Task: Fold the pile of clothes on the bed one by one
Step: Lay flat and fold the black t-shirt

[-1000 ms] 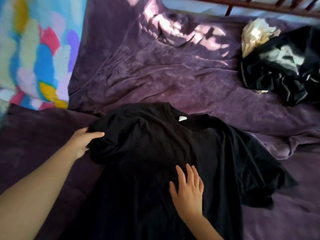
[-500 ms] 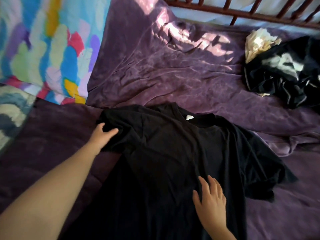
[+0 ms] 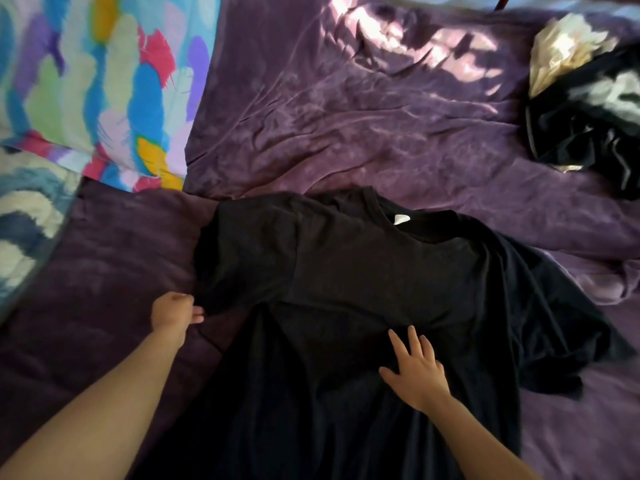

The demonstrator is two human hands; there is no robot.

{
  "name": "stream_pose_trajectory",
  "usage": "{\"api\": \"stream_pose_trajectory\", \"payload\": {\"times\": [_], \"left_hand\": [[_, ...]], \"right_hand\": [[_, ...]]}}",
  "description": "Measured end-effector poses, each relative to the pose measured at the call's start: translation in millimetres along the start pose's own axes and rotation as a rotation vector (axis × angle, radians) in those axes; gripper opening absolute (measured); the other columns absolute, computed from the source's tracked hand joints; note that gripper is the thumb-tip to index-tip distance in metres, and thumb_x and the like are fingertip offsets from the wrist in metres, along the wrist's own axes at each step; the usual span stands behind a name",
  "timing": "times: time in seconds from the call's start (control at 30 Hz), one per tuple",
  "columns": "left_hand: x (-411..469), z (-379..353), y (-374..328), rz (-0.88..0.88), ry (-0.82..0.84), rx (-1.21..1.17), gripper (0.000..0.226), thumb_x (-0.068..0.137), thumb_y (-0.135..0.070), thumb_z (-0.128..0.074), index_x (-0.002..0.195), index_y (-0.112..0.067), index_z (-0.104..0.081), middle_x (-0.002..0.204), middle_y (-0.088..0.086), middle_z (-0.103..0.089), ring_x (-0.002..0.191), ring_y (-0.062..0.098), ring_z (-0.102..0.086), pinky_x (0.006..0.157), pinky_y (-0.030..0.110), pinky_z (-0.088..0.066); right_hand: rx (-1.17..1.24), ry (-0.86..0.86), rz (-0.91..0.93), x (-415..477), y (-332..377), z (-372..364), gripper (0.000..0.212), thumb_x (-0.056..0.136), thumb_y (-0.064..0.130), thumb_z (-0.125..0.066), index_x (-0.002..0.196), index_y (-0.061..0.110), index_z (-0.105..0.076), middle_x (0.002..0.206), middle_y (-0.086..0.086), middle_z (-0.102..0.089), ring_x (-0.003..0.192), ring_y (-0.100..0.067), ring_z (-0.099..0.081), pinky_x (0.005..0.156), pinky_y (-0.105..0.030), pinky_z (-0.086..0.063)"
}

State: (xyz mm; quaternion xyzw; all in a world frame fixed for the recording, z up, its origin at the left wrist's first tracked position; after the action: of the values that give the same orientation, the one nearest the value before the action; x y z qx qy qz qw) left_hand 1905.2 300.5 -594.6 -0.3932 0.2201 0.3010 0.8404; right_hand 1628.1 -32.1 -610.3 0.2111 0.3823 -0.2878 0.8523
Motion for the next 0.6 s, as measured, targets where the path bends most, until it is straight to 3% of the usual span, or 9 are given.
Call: {"api": "stream_pose_trajectory", "payload": {"times": [0.03, 0.07, 0.1, 0.17, 0.27, 0.33, 0.4, 0.5, 0.6], "left_hand": [[0.8, -1.7, 3.9, 0.021, 0.026, 0.013, 0.012, 0.095, -0.007, -0.043, 0.1, -0.001, -0.052, 0.066, 0.011, -0.065, 0.037, 0.013, -0.057, 0.036, 0.016, -0.042], [1.1, -3.6, 2.8, -0.006, 0.025, 0.026, 0.015, 0.095, -0.009, -0.043, 0.103, -0.002, -0.054, 0.08, 0.015, -0.068, 0.047, 0.016, -0.063, 0.045, 0.019, -0.049], [0.2, -1.0, -5.5, -0.077, -0.031, 0.063, 0.02, 0.094, -0.012, -0.045, 0.105, -0.001, -0.057, 0.096, 0.019, -0.067, 0.066, 0.024, -0.067, 0.061, 0.027, -0.054], [-7.0, 10.6, -37.4, -0.254, -0.209, 0.177, 0.026, 0.091, -0.017, -0.046, 0.107, -0.002, -0.061, 0.11, 0.02, -0.063, 0.097, 0.038, -0.059, 0.084, 0.04, -0.048], [-9.4, -1.3, -83.2, -0.365, -0.193, 0.07, 0.025, 0.091, -0.016, -0.048, 0.102, 0.0, -0.064, 0.106, 0.021, -0.065, 0.096, 0.038, -0.06, 0.083, 0.04, -0.046], [7.4, -25.1, -93.2, -0.155, -0.005, -0.156, 0.03, 0.094, -0.024, -0.048, 0.106, -0.001, -0.061, 0.108, 0.018, -0.063, 0.086, 0.03, -0.06, 0.078, 0.036, -0.047], [17.8, -43.1, -96.6, 0.024, 0.106, -0.221, 0.045, 0.092, -0.036, -0.052, 0.119, 0.001, -0.054, 0.112, 0.012, -0.06, 0.091, 0.026, -0.057, 0.081, 0.034, -0.043], [26.5, -36.0, -117.0, -0.056, -0.032, -0.09, 0.055, 0.083, -0.037, -0.067, 0.12, 0.002, -0.056, 0.115, 0.014, -0.062, 0.101, 0.031, -0.06, 0.083, 0.033, -0.048], [28.6, -39.1, -131.9, -0.142, -0.063, -0.065, 0.032, 0.082, -0.022, -0.07, 0.106, -0.001, -0.065, 0.109, 0.016, -0.066, 0.099, 0.031, -0.062, 0.079, 0.031, -0.047]], "right_hand": [[-0.004, 0.01, -0.003, 1.2, -0.5, 0.1, 0.075, 0.094, 0.053, -0.038, 0.149, 0.031, 0.008, 0.157, -0.005, 0.017, 0.145, -0.029, 0.011, 0.113, -0.043, -0.02], [-0.008, 0.024, -0.006, 1.4, -1.8, -2.1, 0.077, 0.093, 0.053, -0.039, 0.149, 0.031, 0.009, 0.157, -0.005, 0.017, 0.145, -0.029, 0.011, 0.113, -0.043, -0.019], [-0.012, 0.035, -0.007, 1.8, -2.6, -4.7, 0.078, 0.093, 0.054, -0.039, 0.148, 0.031, 0.01, 0.157, -0.004, 0.018, 0.145, -0.029, 0.012, 0.113, -0.043, -0.019], [-0.02, 0.043, -0.003, 2.9, -3.9, -8.2, 0.081, 0.092, 0.055, -0.04, 0.148, 0.031, 0.013, 0.156, -0.004, 0.02, 0.144, -0.029, 0.013, 0.113, -0.042, -0.02], [-0.024, 0.061, -0.004, 5.6, -5.5, -10.1, 0.083, 0.091, 0.056, -0.042, 0.148, 0.032, 0.014, 0.156, -0.004, 0.021, 0.144, -0.028, 0.013, 0.113, -0.043, -0.02], [-0.033, 0.076, -0.011, 8.3, -6.3, -10.8, 0.084, 0.09, 0.057, -0.042, 0.147, 0.032, 0.014, 0.156, -0.003, 0.022, 0.144, -0.028, 0.014, 0.113, -0.043, -0.02], [-0.042, 0.087, -0.016, 8.8, -6.4, -12.4, 0.085, 0.09, 0.058, -0.042, 0.147, 0.032, 0.015, 0.155, -0.003, 0.023, 0.144, -0.029, 0.014, 0.113, -0.043, -0.02], [-0.051, 0.078, -0.013, 9.9, -6.6, -14.0, 0.086, 0.09, 0.059, -0.041, 0.147, 0.031, 0.017, 0.155, -0.004, 0.024, 0.144, -0.029, 0.015, 0.113, -0.041, -0.019], [-0.064, 0.074, -0.007, 9.3, -5.2, -15.2, 0.087, 0.089, 0.06, -0.041, 0.147, 0.03, 0.017, 0.155, -0.006, 0.024, 0.144, -0.03, 0.014, 0.114, -0.04, -0.019]]}}
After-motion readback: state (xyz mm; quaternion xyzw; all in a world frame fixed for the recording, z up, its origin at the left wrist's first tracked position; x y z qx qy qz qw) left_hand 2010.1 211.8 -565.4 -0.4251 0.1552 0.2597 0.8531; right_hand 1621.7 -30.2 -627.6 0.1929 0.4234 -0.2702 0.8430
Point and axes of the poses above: each hand's wrist, its own x-axis towards the middle knuckle, its own z-axis out of the back of the hand, y = z × x, the point moved 9 cm from there along x, towards the middle knuckle
